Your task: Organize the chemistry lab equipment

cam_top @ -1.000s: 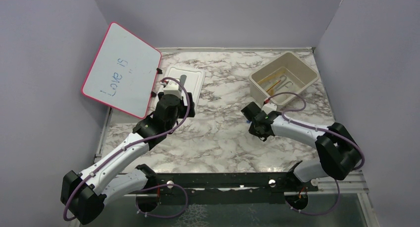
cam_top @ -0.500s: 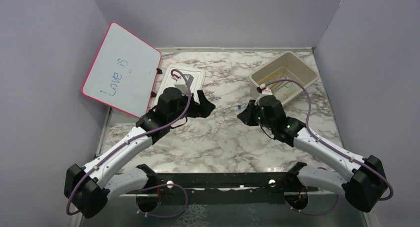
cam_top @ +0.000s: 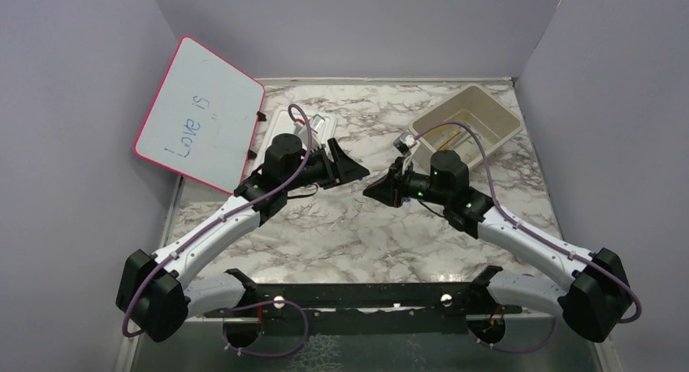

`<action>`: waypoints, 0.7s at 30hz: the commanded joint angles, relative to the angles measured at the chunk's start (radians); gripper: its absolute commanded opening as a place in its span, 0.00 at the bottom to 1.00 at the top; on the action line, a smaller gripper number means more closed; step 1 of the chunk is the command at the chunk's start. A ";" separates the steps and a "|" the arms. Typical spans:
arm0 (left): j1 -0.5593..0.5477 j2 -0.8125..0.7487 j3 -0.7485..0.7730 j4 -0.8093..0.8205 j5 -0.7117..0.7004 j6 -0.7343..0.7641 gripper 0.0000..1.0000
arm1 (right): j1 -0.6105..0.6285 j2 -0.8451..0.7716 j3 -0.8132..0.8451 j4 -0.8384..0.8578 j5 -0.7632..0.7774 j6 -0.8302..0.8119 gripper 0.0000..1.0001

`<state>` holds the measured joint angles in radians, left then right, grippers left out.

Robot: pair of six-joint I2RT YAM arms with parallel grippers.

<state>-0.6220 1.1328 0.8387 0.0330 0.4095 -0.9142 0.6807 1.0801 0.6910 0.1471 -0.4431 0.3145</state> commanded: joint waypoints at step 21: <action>0.002 0.039 0.007 -0.138 0.057 0.083 0.36 | 0.001 0.139 0.055 0.096 -0.141 -0.076 0.10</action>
<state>-0.6098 1.1599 0.8265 -0.0559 0.4545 -0.8833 0.6807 1.1984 0.7017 0.1986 -0.5625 0.2668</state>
